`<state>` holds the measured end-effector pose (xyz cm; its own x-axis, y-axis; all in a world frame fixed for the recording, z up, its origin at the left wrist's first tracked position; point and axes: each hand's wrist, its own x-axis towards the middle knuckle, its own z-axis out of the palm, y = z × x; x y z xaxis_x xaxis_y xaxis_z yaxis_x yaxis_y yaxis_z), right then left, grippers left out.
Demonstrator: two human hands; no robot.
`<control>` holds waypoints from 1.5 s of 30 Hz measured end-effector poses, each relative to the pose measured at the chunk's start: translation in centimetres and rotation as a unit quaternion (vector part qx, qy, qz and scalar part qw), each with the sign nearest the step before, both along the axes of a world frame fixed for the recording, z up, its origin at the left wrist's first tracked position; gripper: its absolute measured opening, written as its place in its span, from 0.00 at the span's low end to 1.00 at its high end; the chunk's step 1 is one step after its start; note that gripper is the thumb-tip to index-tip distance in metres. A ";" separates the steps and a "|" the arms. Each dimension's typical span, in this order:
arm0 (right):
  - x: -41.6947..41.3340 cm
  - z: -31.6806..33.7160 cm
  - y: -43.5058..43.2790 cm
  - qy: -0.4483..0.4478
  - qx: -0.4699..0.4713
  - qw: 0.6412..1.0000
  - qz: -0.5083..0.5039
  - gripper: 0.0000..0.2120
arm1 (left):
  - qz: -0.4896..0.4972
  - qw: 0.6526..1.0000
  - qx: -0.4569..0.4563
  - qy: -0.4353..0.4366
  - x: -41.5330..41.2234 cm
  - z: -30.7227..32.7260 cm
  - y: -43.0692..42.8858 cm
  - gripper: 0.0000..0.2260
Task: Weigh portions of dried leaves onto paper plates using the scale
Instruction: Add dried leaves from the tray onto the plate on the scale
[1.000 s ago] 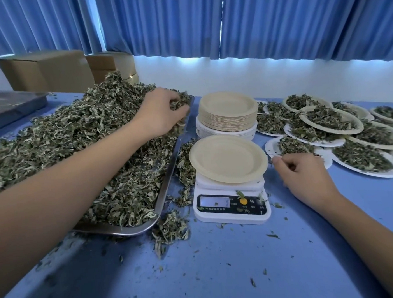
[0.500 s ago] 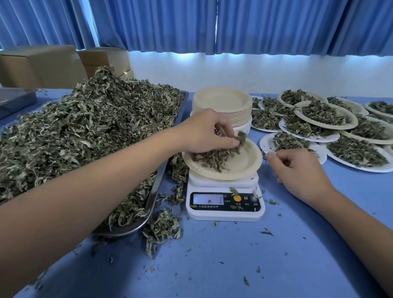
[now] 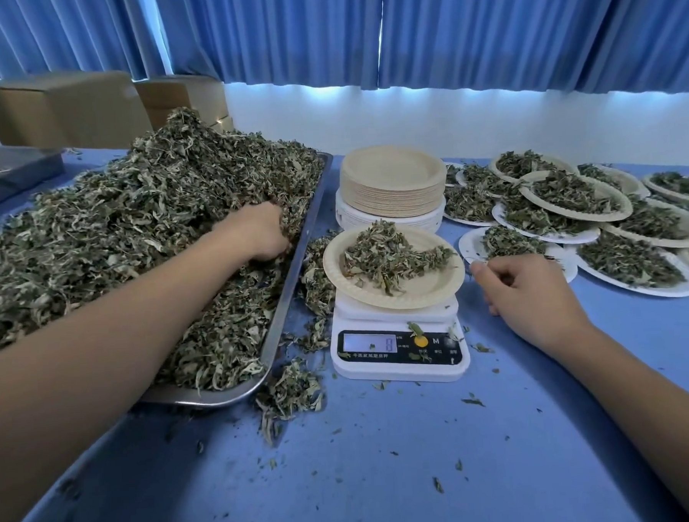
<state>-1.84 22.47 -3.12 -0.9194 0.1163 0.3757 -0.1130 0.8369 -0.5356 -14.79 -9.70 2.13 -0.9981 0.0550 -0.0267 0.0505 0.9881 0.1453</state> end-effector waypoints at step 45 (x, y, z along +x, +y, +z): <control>0.2 0.0 0.0 0.004 -0.049 0.999 0.012 0.26 | 0.033 0.991 0.014 0.126 1.9 0.5 0.4 0.12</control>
